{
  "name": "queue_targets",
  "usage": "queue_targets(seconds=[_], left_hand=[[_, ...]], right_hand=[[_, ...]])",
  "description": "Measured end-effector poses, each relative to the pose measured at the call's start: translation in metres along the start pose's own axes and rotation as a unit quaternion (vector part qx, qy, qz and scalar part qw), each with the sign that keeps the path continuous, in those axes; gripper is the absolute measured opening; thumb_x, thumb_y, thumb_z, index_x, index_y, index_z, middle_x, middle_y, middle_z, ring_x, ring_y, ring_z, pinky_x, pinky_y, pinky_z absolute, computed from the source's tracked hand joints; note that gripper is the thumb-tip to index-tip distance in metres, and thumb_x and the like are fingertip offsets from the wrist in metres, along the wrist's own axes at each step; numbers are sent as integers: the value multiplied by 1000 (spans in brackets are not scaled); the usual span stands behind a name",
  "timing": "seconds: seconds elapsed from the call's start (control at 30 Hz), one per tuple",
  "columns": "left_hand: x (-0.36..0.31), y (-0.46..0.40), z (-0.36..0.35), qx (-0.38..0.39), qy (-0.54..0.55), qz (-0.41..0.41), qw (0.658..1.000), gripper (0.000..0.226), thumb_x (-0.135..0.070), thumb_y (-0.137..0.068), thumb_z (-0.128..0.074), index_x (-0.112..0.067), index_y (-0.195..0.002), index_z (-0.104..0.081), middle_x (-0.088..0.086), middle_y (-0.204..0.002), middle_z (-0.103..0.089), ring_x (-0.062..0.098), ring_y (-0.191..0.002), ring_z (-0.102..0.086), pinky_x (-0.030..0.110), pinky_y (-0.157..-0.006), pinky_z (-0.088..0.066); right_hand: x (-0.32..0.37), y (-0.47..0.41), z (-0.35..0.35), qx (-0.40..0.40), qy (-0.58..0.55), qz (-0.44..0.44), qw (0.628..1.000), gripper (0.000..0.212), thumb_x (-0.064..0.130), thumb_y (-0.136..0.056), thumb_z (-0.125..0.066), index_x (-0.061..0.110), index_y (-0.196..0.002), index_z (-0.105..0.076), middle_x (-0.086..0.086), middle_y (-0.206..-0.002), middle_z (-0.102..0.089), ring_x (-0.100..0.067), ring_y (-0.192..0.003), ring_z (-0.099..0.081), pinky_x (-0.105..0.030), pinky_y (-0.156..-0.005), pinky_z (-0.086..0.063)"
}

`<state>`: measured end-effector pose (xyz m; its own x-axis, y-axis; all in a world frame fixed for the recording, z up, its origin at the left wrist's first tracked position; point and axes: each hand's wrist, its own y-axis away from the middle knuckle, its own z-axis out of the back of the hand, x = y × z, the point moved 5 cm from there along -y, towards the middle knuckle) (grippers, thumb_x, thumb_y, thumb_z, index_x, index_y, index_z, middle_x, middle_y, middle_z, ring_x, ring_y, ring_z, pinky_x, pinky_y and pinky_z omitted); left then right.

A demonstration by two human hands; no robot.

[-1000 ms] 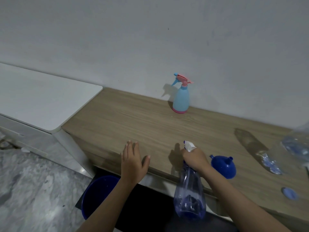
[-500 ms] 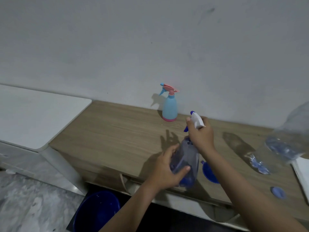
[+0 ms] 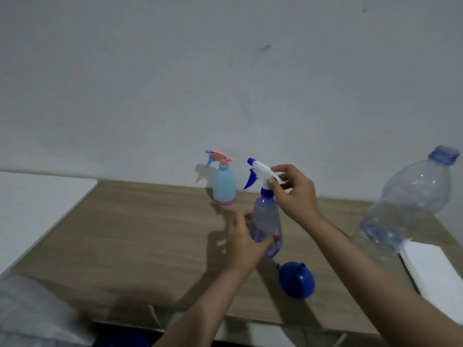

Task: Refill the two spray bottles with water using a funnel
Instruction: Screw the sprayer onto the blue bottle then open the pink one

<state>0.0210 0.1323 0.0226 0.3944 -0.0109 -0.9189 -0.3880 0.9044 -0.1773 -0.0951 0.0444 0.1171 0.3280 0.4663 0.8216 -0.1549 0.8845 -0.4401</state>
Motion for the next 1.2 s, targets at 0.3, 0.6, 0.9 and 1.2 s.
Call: queue_targets(seconds=[0.3, 0.6, 0.9, 1.2], left_hand=[[7, -102, -44, 10, -46, -6, 999, 46, -20, -69, -81, -21, -99, -46, -3, -105, -54, 12, -94, -58, 19, -71, -52], [27, -161, -79, 7, -96, 29, 995, 49, -13, -73, -78, -15, -110, -46, 2, -114, -57, 19, -102, -60, 28, -83, -52], [31, -181, -93, 18, -161, 32, 986, 52, -23, -77, -76, -15, -116, -41, 9, -119, -59, 28, -103, -62, 36, -85, -55], [24, -179, -97, 21, -194, 51, 979, 52, -26, -80, -73, -14, -115, -37, 11, -119, -57, 31, -102, -62, 41, -81, -56]], right_hand=[[-36, -76, 0, 53, 43, -48, 996, 17, 8, -79, -73, 20, -88, -66, 1, -87, -67, -22, -69, -64, -19, -60, -50], [-84, -124, -19, 79, 76, -77, 991, 21, 2, -77, -72, 20, -84, -64, -3, -91, -67, -22, -85, -63, -31, -73, -55], [-97, -143, -21, 97, 79, -96, 988, 21, 0, -83, -65, 17, -94, -58, -6, -90, -62, -20, -75, -57, -16, -53, -41], [-100, -132, -28, 110, 103, -55, 987, 32, -3, -84, -60, 12, -111, -52, -11, -102, -62, -27, -88, -61, -37, -71, -53]])
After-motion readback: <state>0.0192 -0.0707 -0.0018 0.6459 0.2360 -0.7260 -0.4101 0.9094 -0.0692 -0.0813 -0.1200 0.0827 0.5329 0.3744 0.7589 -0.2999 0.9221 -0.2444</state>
